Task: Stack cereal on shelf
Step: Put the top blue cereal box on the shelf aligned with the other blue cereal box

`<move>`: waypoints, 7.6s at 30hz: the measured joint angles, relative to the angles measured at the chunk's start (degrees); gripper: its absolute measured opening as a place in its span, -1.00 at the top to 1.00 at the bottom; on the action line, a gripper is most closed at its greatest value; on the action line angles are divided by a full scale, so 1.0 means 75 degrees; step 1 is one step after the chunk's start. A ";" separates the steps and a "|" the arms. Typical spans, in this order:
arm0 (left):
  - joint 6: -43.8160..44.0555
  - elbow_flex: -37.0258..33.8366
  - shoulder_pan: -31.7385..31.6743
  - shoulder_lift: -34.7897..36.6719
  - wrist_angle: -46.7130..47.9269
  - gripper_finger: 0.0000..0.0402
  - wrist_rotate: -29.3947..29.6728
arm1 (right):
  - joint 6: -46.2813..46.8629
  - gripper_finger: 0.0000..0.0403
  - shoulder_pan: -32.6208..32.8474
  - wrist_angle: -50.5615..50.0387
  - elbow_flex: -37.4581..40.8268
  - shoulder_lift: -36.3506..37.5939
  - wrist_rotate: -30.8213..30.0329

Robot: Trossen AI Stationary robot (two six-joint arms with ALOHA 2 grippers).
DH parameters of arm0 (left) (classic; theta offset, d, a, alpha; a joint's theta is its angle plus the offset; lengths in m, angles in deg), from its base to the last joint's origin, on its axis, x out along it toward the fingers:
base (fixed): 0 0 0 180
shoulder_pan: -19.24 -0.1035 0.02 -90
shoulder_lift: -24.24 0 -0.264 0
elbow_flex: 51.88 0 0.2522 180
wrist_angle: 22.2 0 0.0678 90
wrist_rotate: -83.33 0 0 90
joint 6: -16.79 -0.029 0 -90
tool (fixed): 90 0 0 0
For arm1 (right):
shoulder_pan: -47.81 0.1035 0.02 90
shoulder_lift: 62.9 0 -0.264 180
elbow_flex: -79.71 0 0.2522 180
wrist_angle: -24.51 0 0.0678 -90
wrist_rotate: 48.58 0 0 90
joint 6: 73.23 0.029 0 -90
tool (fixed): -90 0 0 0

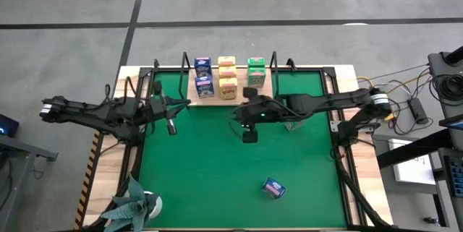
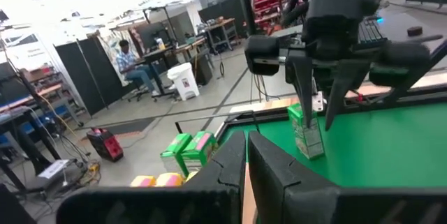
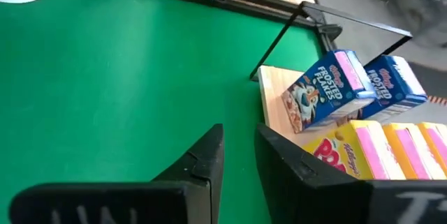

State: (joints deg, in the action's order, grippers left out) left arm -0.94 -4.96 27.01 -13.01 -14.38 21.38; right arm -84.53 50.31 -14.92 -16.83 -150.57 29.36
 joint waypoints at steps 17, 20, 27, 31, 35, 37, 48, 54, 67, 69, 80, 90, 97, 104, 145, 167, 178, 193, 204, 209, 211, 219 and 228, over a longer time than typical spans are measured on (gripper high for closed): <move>0.0899 0.1764 -0.0740 -0.1829 0.1877 0.99 0.0016 | -0.0783 0.65 -0.0003 0.4161 0.4431 0.2752 0.0004; 0.1037 0.2438 -0.1137 -0.2284 0.2947 0.99 0.0010 | -0.0788 0.66 -0.0003 0.4206 0.4805 0.3224 0.0004; 0.1040 0.4119 -0.2309 -0.3480 0.5438 0.99 -0.0282 | -0.0903 0.65 -0.0003 0.4228 0.5344 0.4000 0.0007; 0.0888 0.4826 -0.2996 -0.4146 0.6205 0.99 -0.1443 | -0.1234 0.67 -0.0003 0.4317 0.5625 0.4278 0.0008; 0.0470 0.5250 -0.3441 -0.4732 0.6550 0.99 -0.1876 | -0.1545 0.70 -0.0003 0.4594 0.5910 0.4556 0.0010; 0.0245 0.5390 -0.3620 -0.4955 0.6643 0.96 -0.1882 | -0.1613 0.71 -0.0003 0.4674 0.6004 0.4709 0.0010; -0.0355 0.5498 -0.4492 -0.5613 0.6896 0.26 -0.2551 | -0.1555 0.70 -0.0003 0.4663 0.6339 0.5405 0.0013; -0.0495 0.5467 -0.5062 -0.5862 0.6978 -0.15 -0.3138 | -0.1555 0.71 -0.0003 0.4670 0.6364 0.5396 0.0013; -0.0956 0.5461 -0.5547 -0.6470 0.6955 -0.29 -0.3668 | -0.1555 0.70 -0.0004 0.4661 0.6372 0.5385 0.0013; -0.0978 0.5461 -0.5574 -0.6474 0.6955 -0.29 -0.3664 | -0.1555 0.70 -0.0006 0.4660 0.6375 0.5382 0.0013; -0.1111 0.5461 -0.5680 -0.6626 0.6941 -0.20 -0.3672 | -0.1555 0.71 -0.0009 0.4660 0.6375 0.5379 0.0010; -0.1386 0.5458 -0.5677 -0.6759 0.6990 0.00 -0.3669 | -0.1555 0.70 -0.0009 0.4657 0.6375 0.5379 0.0007; -0.1434 0.5458 -0.5677 -0.6730 0.7013 0.16 -0.3637 | -0.1555 0.70 -0.0009 0.4657 0.6378 0.5379 0.0007; -0.1670 0.5458 -0.5680 -0.6730 0.7022 0.23 -0.3622 | -0.1555 0.70 -0.0009 0.4657 0.6378 0.5379 0.0004; -0.2563 0.5458 -0.6309 -0.6727 0.6740 0.23 -0.4080 | -0.1491 0.70 -0.0006 0.4655 0.6381 0.5376 0.0004; -0.2384 0.5954 -0.6251 -0.6616 0.7496 -0.13 -0.4073 | -0.1494 0.70 -0.0006 0.4654 0.6381 0.5378 0.0007; -0.2411 0.6447 -0.6248 -0.6620 0.7943 0.31 -0.4006 | -0.1494 0.70 -0.0006 0.4654 0.6381 0.5376 0.0007; -0.2302 0.5922 -0.6251 -0.6631 0.7610 0.94 -0.3998 | -0.1497 0.70 -0.0006 0.4655 0.6381 0.5376 0.0007; -0.2370 0.5907 -0.6251 -0.6634 0.7459 1.00 -0.3998 | -0.1500 0.70 -0.0006 0.4657 0.6381 0.5376 0.0007; -0.2394 0.5907 -0.6251 -0.6634 0.7457 1.00 -0.4001 | -0.1500 0.70 -0.0006 0.4657 0.6381 0.5376 0.0007; -0.2394 0.5907 -0.6251 -0.6634 0.7449 1.00 -0.4001 | -0.1500 0.70 -0.0006 0.4657 0.6381 0.5376 0.0007; -0.2376 0.6055 -0.6216 -0.6619 0.7429 1.00 -0.4001 | -0.1504 0.70 -0.0006 0.4657 0.6381 0.5376 0.0007; -0.1776 0.6083 -0.6135 -0.6513 0.6691 1.00 -0.4033 | -0.1526 0.70 -0.0006 0.4658 0.6381 0.5376 0.0007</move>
State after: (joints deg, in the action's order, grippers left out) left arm -14.26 40.67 -19.00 -61.85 35.80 -8.87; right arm -95.98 50.26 20.01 31.03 -110.25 29.41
